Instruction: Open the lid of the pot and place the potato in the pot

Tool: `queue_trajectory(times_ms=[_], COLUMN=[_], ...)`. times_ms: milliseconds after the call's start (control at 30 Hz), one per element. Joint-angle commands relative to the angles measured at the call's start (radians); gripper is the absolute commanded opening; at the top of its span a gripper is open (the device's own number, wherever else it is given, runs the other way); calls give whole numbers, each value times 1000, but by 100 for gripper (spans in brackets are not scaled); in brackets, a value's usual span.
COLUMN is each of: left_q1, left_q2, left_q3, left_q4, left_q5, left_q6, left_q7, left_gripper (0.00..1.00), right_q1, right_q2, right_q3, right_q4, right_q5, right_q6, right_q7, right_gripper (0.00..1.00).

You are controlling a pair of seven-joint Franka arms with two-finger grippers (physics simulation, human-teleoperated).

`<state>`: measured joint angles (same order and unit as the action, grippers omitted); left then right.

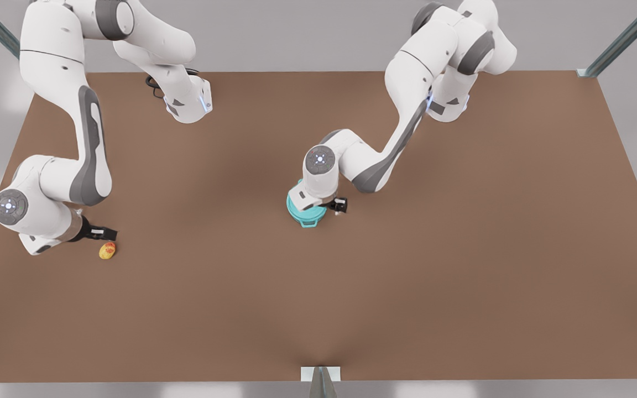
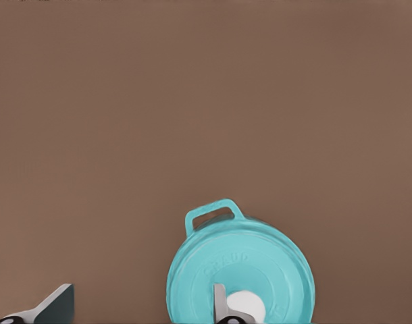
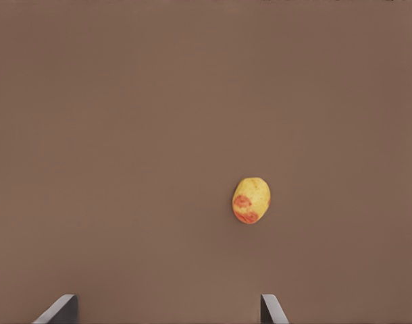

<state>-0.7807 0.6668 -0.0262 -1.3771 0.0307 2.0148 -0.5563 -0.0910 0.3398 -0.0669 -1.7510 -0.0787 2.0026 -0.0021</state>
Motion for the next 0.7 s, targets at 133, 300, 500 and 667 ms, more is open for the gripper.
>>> queue_trajectory(times_ms=[133,300,500,667], left_q1=[-49,-51,-61,-61], left_q2=[0,5,13,40], left_q3=[-1,-1,-1,-1], left_q4=[-57,-63,-62,-60], left_q5=[20,15,18,20], left_q6=[21,35,39,113], left_q7=[-537,-557,-556,-556], left_gripper=[100,100,100,100], right_q1=[-30,-32,-47,-75], right_q2=[44,94,137,157], right_q3=[7,16,19,21], right_q4=[1,-1,-2,-8], right_q5=[-49,-39,-39,-43], right_q6=[102,120,171,186], right_q7=[25,14,7,-61], right_gripper=[100,100,100,100])
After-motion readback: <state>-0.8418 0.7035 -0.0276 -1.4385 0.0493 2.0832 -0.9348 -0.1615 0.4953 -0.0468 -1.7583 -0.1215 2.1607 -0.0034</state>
